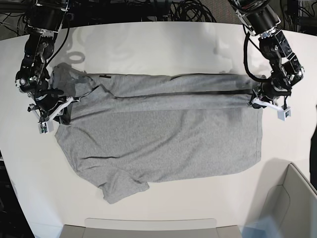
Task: Fold the T-shirt properly
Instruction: 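Fold the held hem edge over onto the shirt body with both grippers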
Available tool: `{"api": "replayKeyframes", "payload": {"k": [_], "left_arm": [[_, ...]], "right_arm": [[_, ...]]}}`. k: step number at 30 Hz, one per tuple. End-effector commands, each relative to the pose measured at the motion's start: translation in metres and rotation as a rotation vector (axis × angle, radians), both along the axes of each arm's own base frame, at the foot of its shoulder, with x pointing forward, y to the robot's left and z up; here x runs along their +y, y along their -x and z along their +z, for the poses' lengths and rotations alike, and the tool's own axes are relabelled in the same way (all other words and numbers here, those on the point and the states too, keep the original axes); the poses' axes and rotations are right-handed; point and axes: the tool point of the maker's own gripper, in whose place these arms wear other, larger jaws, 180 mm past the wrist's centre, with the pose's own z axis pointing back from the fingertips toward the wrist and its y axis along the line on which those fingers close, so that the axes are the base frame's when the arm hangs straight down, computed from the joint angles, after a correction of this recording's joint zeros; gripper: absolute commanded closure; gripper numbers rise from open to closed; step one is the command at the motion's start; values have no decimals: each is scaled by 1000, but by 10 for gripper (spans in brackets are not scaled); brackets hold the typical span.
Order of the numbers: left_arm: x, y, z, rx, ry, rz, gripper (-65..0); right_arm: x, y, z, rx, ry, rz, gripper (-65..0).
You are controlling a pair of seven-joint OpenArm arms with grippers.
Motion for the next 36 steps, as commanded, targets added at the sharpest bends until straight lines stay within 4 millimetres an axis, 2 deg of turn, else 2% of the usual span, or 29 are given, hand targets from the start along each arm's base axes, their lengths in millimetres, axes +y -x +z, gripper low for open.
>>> {"api": "replayKeyframes", "payload": {"k": [1, 10, 11, 13, 16, 18, 22, 25, 28, 31, 33, 36], "left_arm": [[9, -6, 11, -34, -27, 5, 0], [9, -11, 14, -60, -38, 7, 0], [9, -11, 14, -60, -38, 7, 0], [10, -12, 15, -63, -40, 8, -97], [13, -14, 32, -107, -78, 6, -220], [14, -17, 47, -145, -110, -1, -246], [13, -6, 70, -191, -178, -24, -234], [3, 5, 77, -203, -211, -58, -210], [-21, 10, 60, -164, -189, -127, -143], [-50, 11, 40, -118, -149, -212, -52], [-61, 14, 26, -82, -123, -242, 0], [-71, 19, 7, -28, -90, -264, 0]], "right_arm": [[-6, -13, 19, -62, 5, -4, 0], [-13, -21, 15, -45, -1, -20, 0], [-13, -20, 15, -45, -1, -21, -28], [-13, -21, 17, -51, -3, -22, -117], [-15, -21, 21, -61, 5, -21, -248], [-12, -17, 27, -80, 16, -10, -295], [2, -9, 52, -146, 50, 28, -300], [12, 5, 51, -148, 54, 46, -300], [14, 23, 37, -109, 45, 38, -289], [11, 36, 20, -64, 23, 6, -209], [5, 43, 9, -36, 6, -24, -156], [1, 47, -5, 2, -5, -39, -109]]}}
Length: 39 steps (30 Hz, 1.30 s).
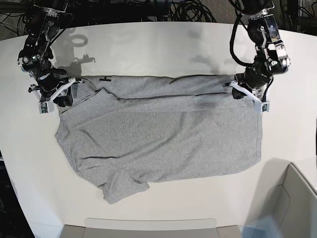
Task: Fold the T-shirt properly
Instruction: 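Fold the held hem edge over onto the shirt body with both grippers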
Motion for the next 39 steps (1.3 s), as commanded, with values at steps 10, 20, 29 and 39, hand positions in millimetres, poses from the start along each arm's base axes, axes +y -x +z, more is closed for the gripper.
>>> {"api": "replayKeyframes", "payload": {"k": [10, 20, 29, 39], "left_arm": [[16, 24, -52, 175, 3, -13, 0], [29, 79, -59, 259, -59, -47, 0], [29, 132, -75, 367, -62, -58, 0], [27, 198, -63, 401, -109, -100, 0]], "right_arm": [[-39, 10, -31, 107, 20, -37, -103], [-33, 49, -44, 169, 42, -9, -1], [-37, 90, -56, 238, 49, 65, 0], [-91, 140, -53, 321, 170, 38, 0]]}}
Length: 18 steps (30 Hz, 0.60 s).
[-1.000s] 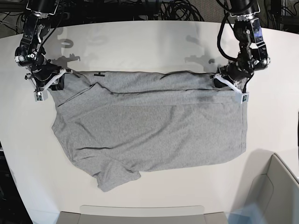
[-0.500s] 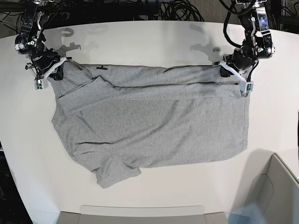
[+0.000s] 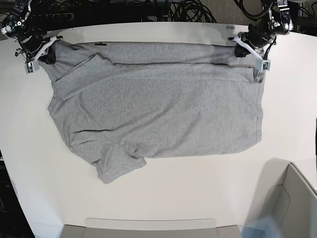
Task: Fold the T-shirt properly
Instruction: 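Fold the held hem edge over onto the shirt body with both grippers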
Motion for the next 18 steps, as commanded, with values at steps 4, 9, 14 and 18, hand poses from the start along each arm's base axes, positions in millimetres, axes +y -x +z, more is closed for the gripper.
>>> {"api": "replayKeyframes", "payload": {"k": [4, 9, 14, 18], "left_arm": [[9, 50, -6, 182, -80, -36, 0], [5, 38, 5, 138, -85, -53, 0], [15, 10, 39, 17, -136, -45, 0], [28, -4, 58, -45, -178, -24, 0]], "right_arm": [[-24, 21, -7, 99, 115, -31, 0], [-18, 3, 9, 42, 170, -44, 0], [-10, -26, 54, -104, 236, -67, 0], [-5, -53, 96, -234, 291, -59, 0]]}}
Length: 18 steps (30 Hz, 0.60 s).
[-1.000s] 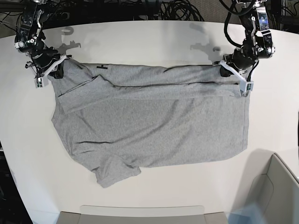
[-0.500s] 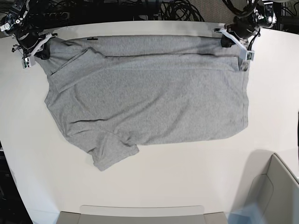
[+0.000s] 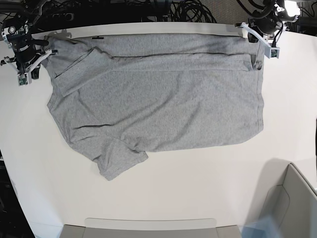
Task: Fold the T-shirt properly
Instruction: 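Fold the held hem edge over onto the shirt body with both grippers, then move the right gripper along the shirt side and grasp the sleeve edge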
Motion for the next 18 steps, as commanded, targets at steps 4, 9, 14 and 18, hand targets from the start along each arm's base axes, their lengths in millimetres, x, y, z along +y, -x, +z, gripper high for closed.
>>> {"api": "replayKeyframes", "payload": {"k": [4, 9, 14, 18], "left_arm": [[1, -11, 9, -4, -8, -12, 0], [-2, -27, 13, -21, 1, -11, 0], [-7, -56, 23, -97, 18, -3, 0], [-7, -69, 29, -131, 18, -3, 0]], "right_arm": [[4, -23, 37, -105, 55, 41, -1], [10, -65, 61, -180, 73, 95, -40], [34, -121, 57, -93, 136, 201, -48], [50, -163, 48, -48, 135, 249, -6]]}}
